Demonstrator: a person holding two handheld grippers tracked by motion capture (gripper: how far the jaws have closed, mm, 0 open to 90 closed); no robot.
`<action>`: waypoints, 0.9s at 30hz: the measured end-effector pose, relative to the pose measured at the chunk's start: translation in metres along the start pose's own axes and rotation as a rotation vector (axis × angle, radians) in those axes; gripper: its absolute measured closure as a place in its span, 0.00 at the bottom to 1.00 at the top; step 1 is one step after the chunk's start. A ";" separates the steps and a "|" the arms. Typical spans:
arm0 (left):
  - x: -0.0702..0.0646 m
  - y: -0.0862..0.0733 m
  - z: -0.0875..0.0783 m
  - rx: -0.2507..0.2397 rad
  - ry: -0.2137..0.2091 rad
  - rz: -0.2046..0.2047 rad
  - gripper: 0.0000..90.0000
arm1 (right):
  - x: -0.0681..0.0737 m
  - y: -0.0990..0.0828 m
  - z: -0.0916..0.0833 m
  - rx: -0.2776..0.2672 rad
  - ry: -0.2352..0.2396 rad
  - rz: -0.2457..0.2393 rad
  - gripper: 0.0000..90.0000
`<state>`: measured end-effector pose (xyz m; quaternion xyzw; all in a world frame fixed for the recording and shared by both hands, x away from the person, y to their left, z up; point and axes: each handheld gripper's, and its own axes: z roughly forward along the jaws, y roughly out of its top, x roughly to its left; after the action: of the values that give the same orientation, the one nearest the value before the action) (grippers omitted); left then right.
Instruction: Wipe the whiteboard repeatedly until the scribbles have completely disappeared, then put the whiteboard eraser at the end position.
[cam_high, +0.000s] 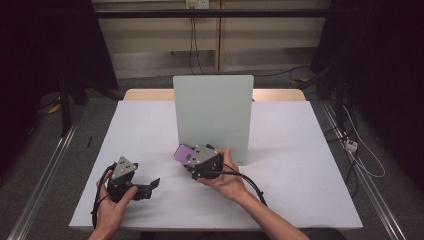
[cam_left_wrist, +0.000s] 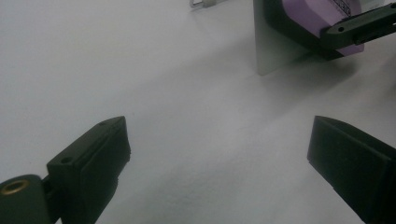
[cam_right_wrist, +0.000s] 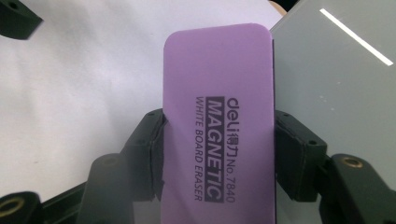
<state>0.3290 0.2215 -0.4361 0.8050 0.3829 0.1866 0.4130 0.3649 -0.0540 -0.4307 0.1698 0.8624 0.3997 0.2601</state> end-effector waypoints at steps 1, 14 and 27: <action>0.000 0.000 -0.001 0.006 0.003 0.004 0.06 | 0.000 0.000 -0.002 0.002 0.000 -0.010 0.46; -0.001 -0.002 -0.001 0.004 0.003 -0.007 0.06 | -0.015 -0.004 -0.033 -0.041 0.064 0.090 0.46; -0.001 -0.002 -0.001 0.009 -0.002 -0.011 0.06 | -0.031 -0.015 -0.060 -0.043 0.081 0.164 0.46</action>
<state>0.3273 0.2219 -0.4369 0.8048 0.3880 0.1818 0.4107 0.3539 -0.1153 -0.4002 0.2180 0.8466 0.4446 0.1950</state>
